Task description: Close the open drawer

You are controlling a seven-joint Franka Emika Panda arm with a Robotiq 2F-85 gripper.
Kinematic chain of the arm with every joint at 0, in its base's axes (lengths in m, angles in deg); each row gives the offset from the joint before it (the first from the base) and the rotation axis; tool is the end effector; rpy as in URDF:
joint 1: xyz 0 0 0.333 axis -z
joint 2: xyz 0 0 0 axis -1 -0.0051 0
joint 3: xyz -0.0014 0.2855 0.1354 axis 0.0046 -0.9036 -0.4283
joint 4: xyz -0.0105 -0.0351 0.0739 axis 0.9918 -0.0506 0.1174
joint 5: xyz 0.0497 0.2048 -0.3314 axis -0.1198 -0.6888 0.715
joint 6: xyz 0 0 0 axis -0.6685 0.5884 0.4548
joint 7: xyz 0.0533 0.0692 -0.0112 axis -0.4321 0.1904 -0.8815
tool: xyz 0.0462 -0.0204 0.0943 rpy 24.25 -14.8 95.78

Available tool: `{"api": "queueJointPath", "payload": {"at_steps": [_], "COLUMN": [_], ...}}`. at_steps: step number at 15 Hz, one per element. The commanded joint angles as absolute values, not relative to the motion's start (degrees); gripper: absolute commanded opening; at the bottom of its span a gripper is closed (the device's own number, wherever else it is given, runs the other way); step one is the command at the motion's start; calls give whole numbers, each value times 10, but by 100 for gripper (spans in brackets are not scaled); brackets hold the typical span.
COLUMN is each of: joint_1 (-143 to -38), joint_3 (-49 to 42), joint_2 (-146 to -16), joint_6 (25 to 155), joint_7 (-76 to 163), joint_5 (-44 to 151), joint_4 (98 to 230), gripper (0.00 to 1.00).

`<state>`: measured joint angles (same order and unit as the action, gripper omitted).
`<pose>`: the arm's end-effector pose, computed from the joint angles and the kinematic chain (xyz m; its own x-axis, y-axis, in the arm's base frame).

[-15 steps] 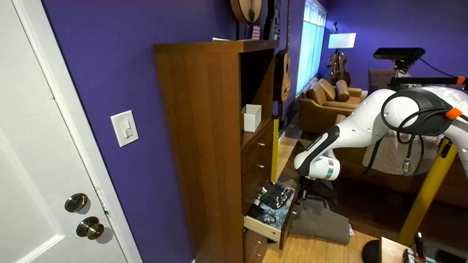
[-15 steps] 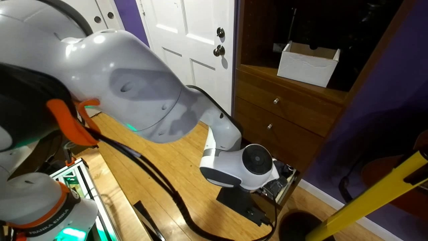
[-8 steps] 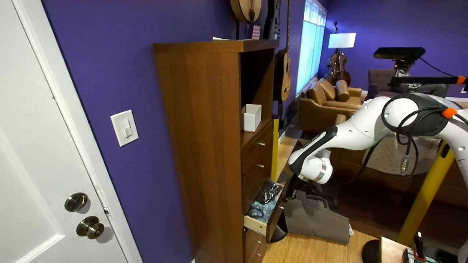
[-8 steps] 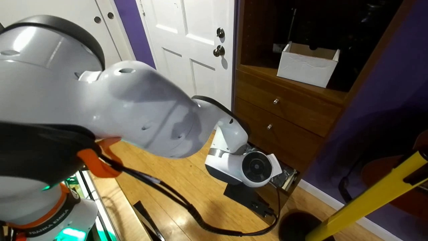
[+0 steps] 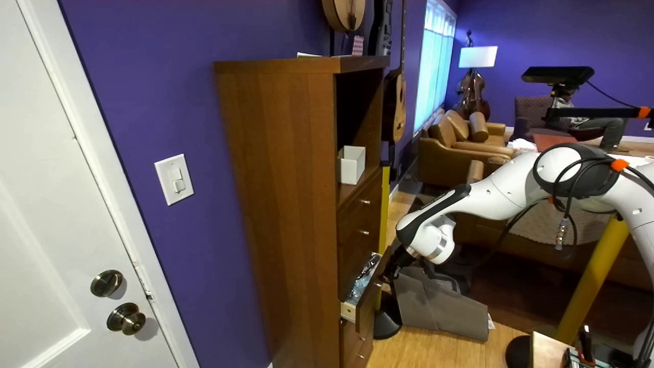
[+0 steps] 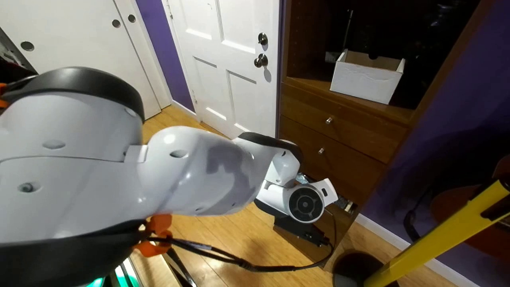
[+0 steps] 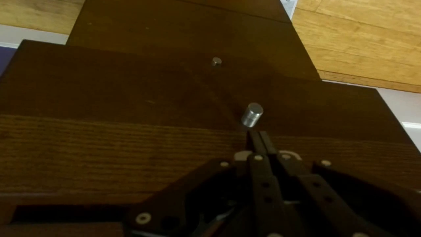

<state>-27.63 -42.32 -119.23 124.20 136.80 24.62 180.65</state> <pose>0.5343 -0.3172 0.0790 0.7831 0.2693 0.5606 0.3738 -0.9242 -0.0783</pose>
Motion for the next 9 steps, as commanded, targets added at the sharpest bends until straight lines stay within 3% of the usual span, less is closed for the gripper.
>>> {"api": "queueJointPath", "payload": {"at_steps": [1, 9], "joint_1": [-235, -176], "joint_3": [-467, -534], "joint_2": [-1242, -1309], "joint_6": [1258, 1255], "joint_7": [1375, 1371], "joint_5": [290, 366], "joint_4": [1783, 1759], "gripper": [0, 0]}}
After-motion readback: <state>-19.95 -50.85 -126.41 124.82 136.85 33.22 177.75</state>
